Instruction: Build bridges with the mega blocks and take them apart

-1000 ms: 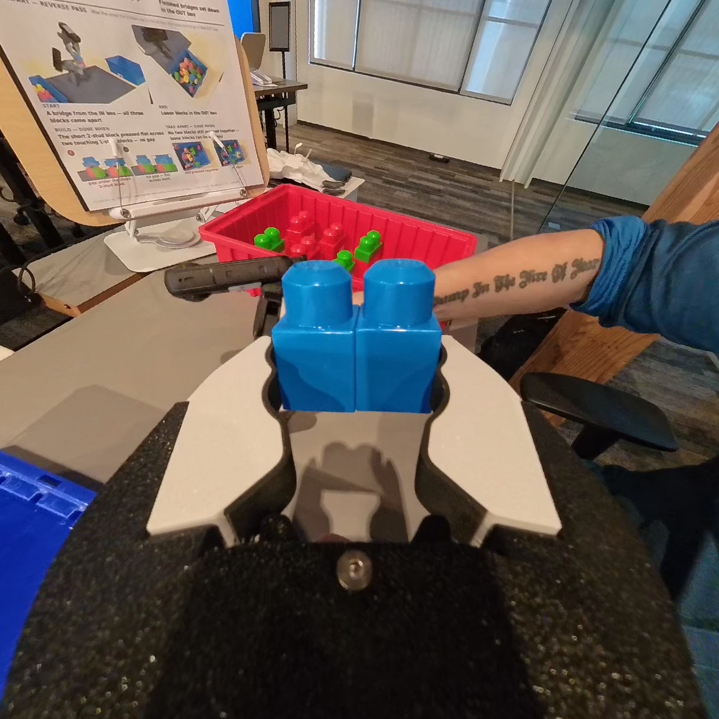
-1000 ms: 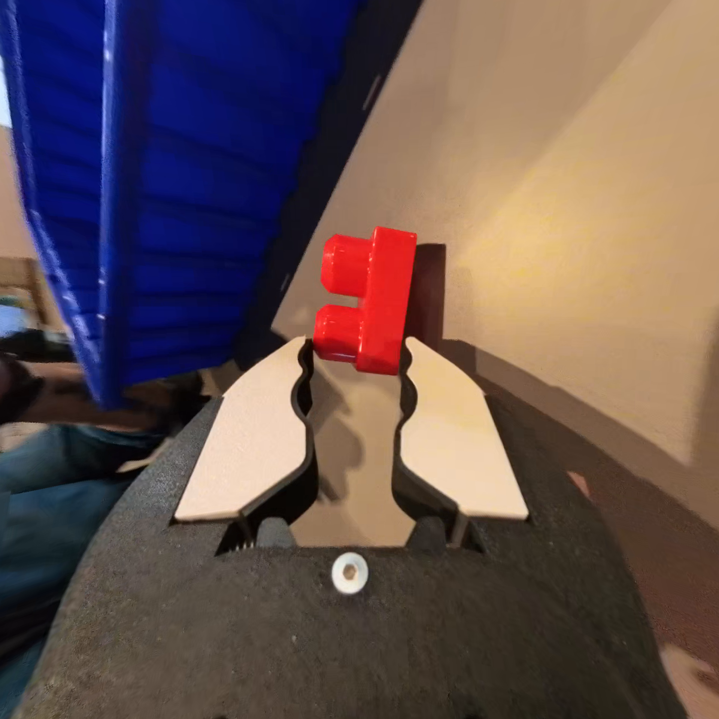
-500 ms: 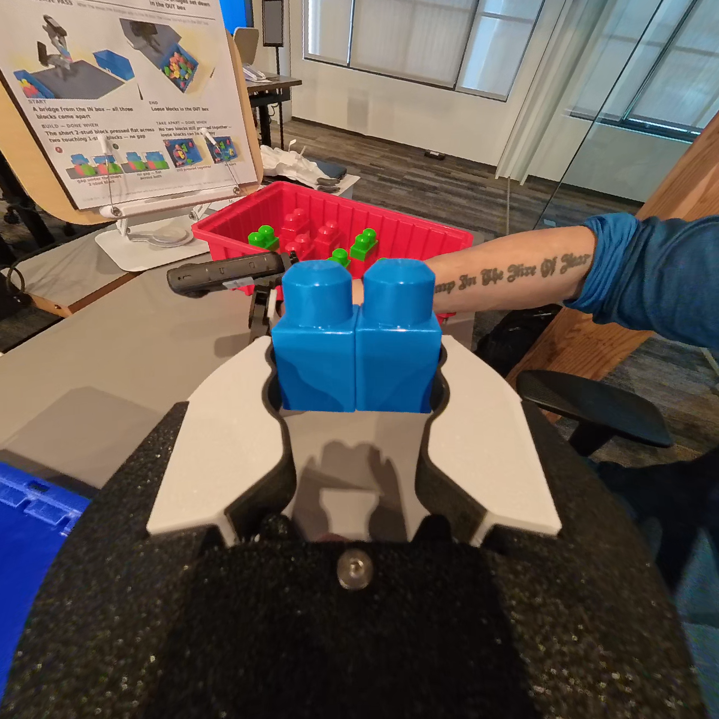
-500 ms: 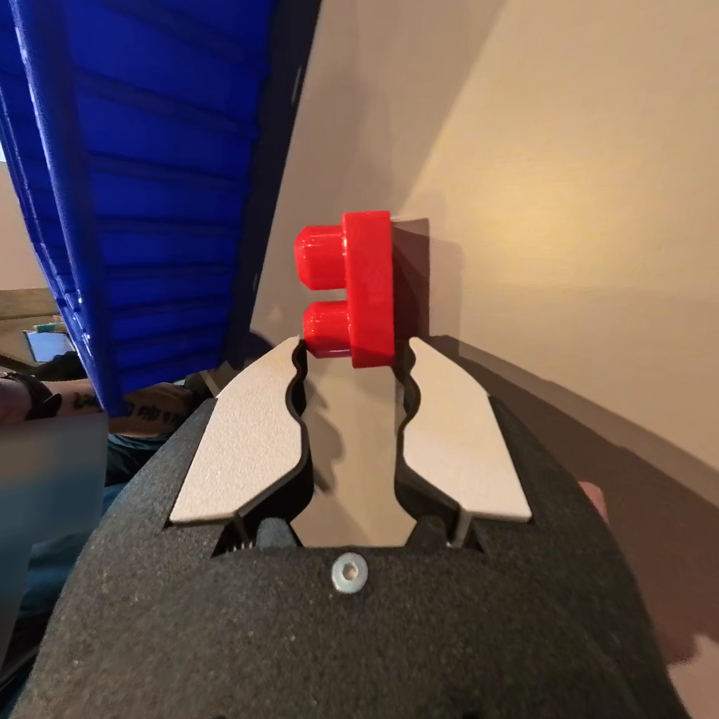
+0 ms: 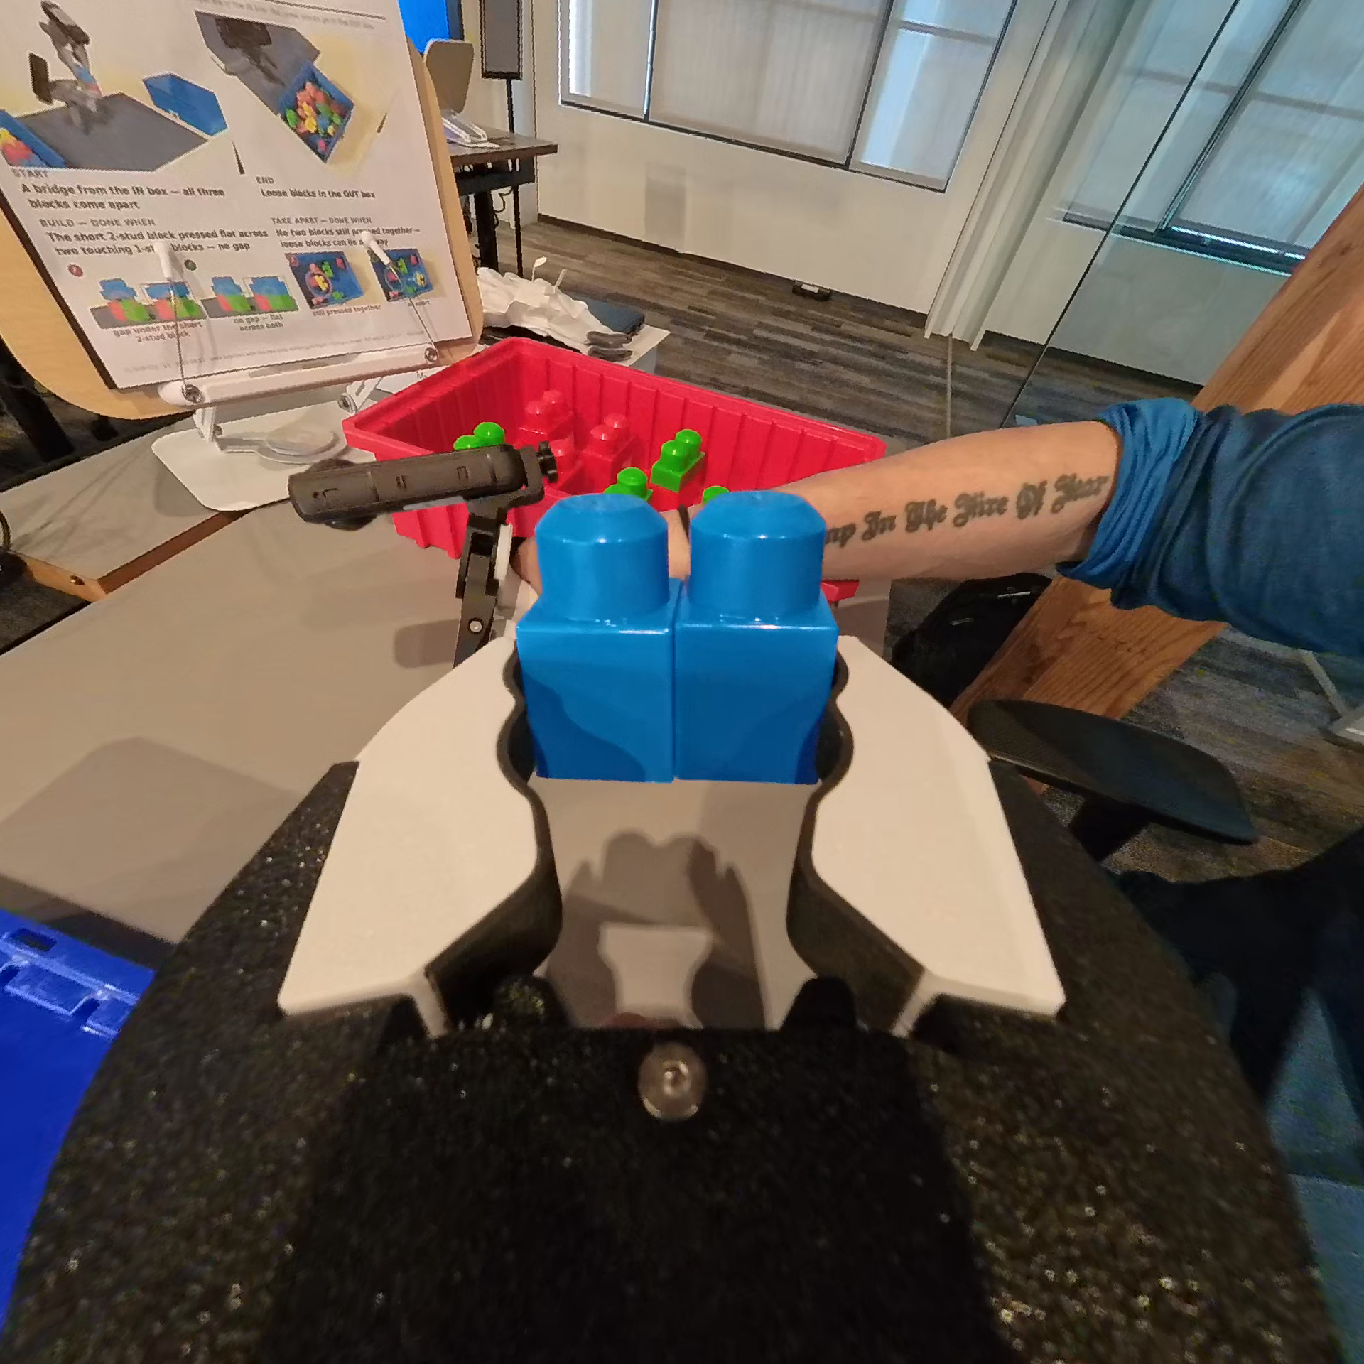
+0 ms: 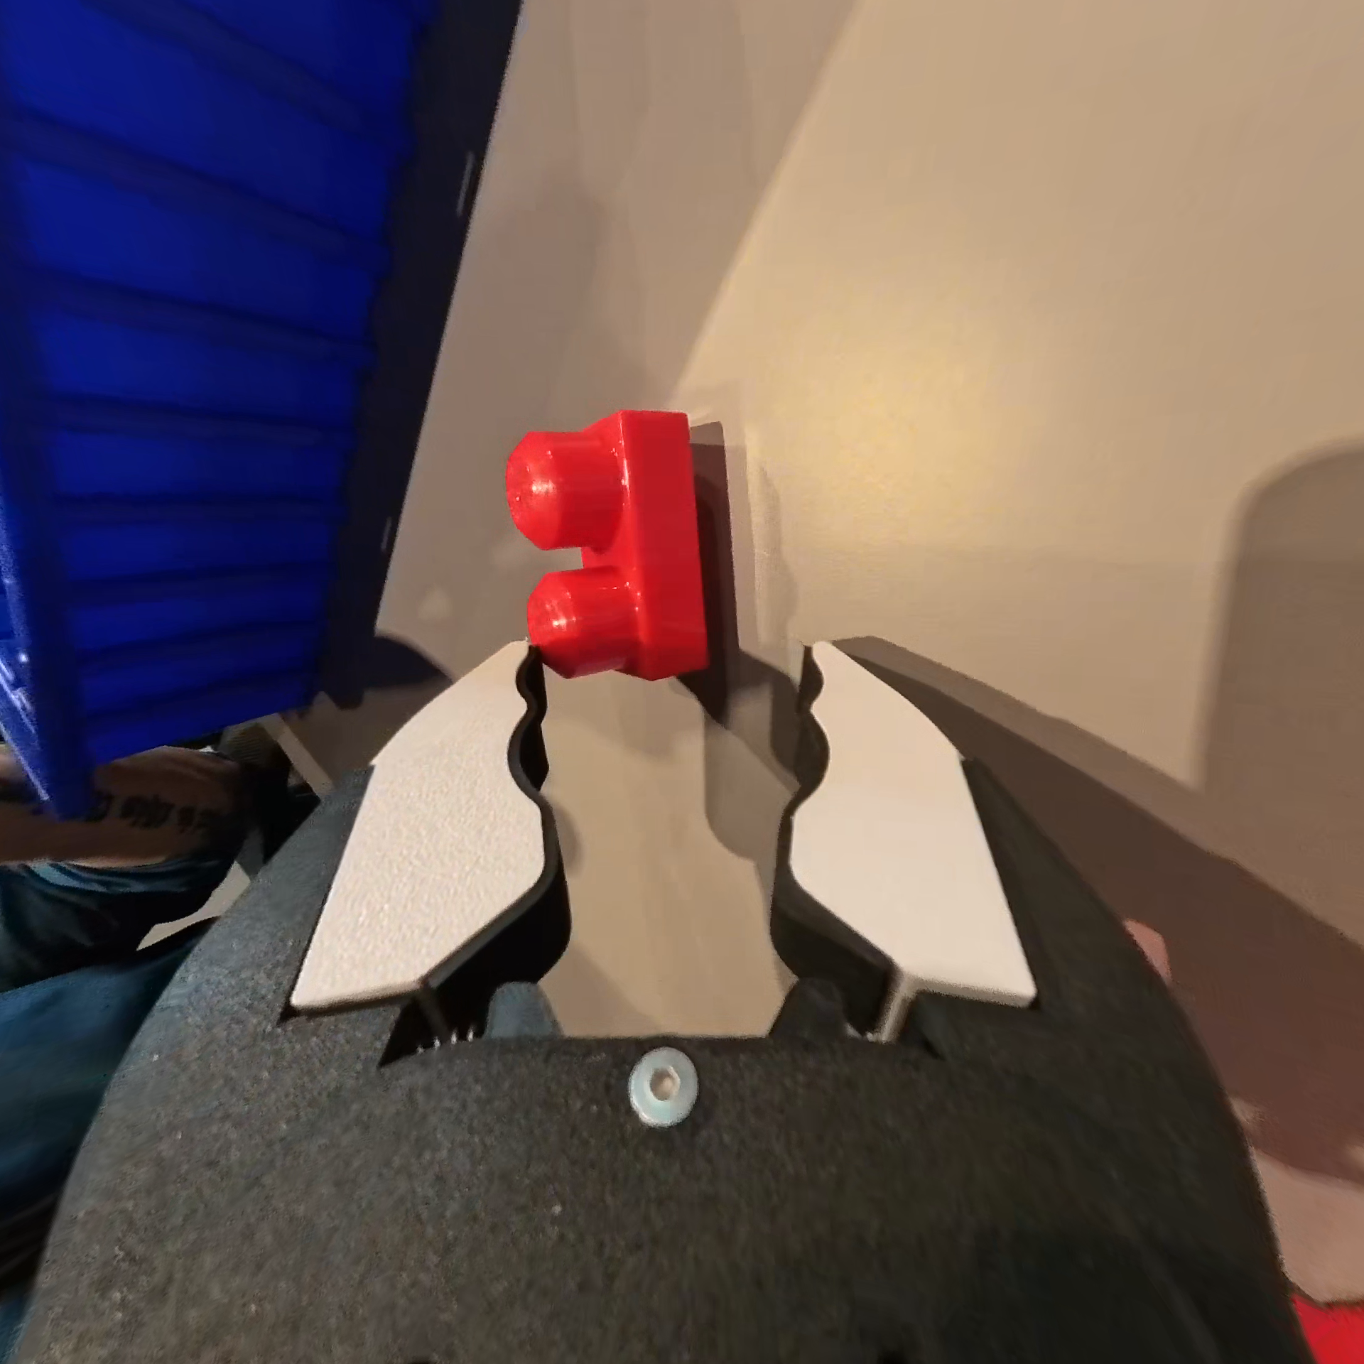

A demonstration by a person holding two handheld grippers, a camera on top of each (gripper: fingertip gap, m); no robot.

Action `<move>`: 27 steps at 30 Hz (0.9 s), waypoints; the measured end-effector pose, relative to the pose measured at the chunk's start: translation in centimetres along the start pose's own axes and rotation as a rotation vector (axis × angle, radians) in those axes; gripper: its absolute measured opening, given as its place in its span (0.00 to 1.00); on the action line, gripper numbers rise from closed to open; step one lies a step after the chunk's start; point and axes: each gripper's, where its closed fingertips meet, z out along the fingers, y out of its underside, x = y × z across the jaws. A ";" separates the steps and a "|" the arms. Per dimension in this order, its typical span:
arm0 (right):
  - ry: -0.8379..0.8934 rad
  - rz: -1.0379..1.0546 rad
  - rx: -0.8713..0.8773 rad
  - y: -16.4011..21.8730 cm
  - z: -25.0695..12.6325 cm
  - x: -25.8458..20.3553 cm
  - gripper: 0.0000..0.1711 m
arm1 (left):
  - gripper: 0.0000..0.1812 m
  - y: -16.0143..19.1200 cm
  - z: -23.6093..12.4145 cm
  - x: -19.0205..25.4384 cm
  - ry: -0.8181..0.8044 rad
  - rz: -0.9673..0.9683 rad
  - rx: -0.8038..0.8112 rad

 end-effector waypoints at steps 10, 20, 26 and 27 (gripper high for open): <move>0.123 -0.042 0.020 -0.3 -0.9 1.5 0.42 | 0.41 0.1 0.1 0.0 0.001 -0.002 -0.005; 0.138 -0.078 0.030 -0.4 -1.1 0.7 0.43 | 0.41 0.1 0.1 0.0 -0.001 0.001 -0.005; 0.245 -0.184 0.004 -1.6 -1.9 -1.6 0.42 | 0.41 0.0 -0.4 -0.6 -0.027 0.003 -0.004; 0.269 -0.196 -0.014 -1.7 -1.8 -1.9 0.41 | 0.41 0.0 -0.6 -0.7 -0.035 0.006 -0.005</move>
